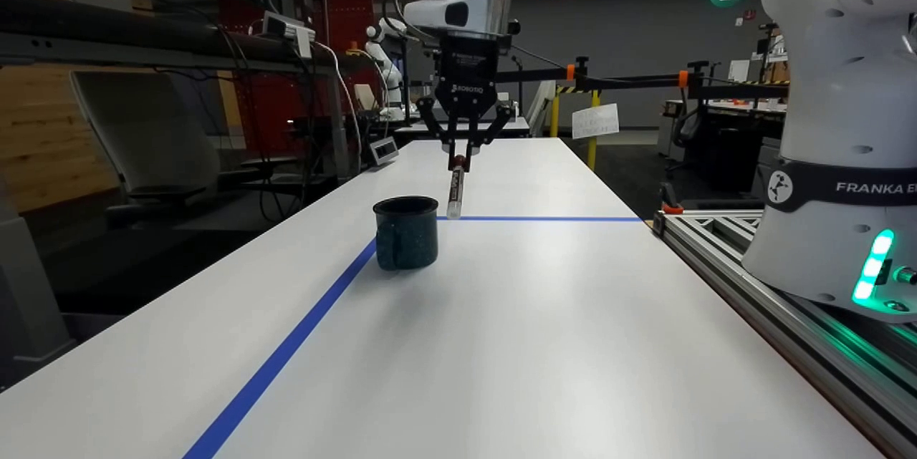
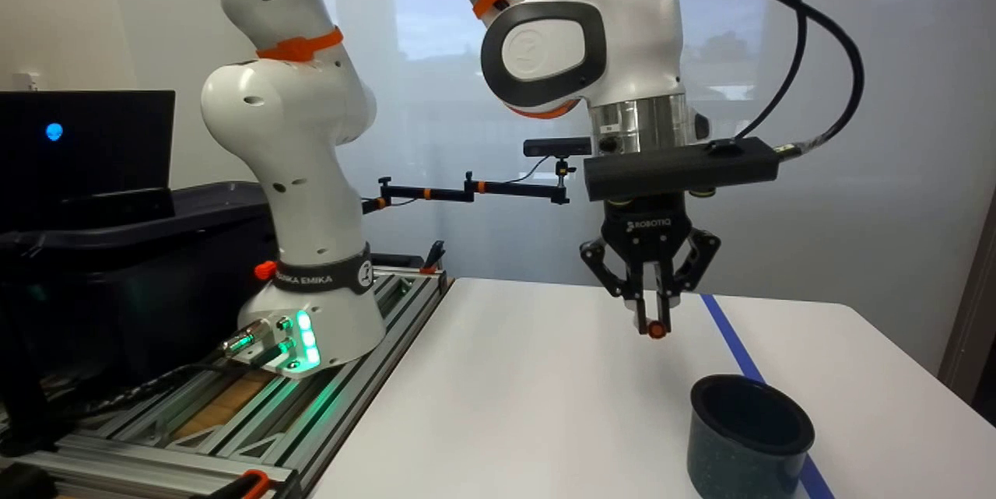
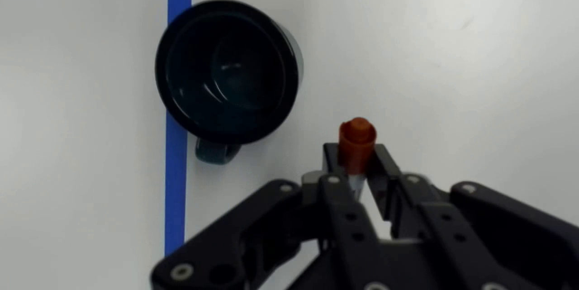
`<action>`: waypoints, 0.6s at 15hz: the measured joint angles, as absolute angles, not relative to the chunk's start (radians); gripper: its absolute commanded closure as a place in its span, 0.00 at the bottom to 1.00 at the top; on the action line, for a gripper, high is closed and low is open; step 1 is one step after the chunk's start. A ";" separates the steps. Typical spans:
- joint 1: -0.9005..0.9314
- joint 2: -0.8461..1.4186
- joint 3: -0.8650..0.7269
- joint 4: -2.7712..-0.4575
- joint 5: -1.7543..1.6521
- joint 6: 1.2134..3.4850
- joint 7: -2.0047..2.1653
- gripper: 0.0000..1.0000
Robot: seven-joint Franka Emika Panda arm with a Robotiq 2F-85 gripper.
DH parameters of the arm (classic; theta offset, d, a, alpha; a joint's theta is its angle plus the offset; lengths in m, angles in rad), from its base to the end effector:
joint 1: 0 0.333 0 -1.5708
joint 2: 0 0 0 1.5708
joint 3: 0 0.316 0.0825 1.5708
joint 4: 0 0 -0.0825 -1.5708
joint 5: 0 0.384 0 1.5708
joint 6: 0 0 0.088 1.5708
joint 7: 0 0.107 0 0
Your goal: Take the marker out of the mug.
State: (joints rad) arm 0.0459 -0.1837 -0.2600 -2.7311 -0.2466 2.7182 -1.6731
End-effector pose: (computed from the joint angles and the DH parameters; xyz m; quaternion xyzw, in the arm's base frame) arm 0.4037 -0.0751 0.2936 0.6662 0.7401 0.0202 0.0894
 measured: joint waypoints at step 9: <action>-0.111 -0.080 -0.190 -2.695 -0.513 2.731 -1.615 0.95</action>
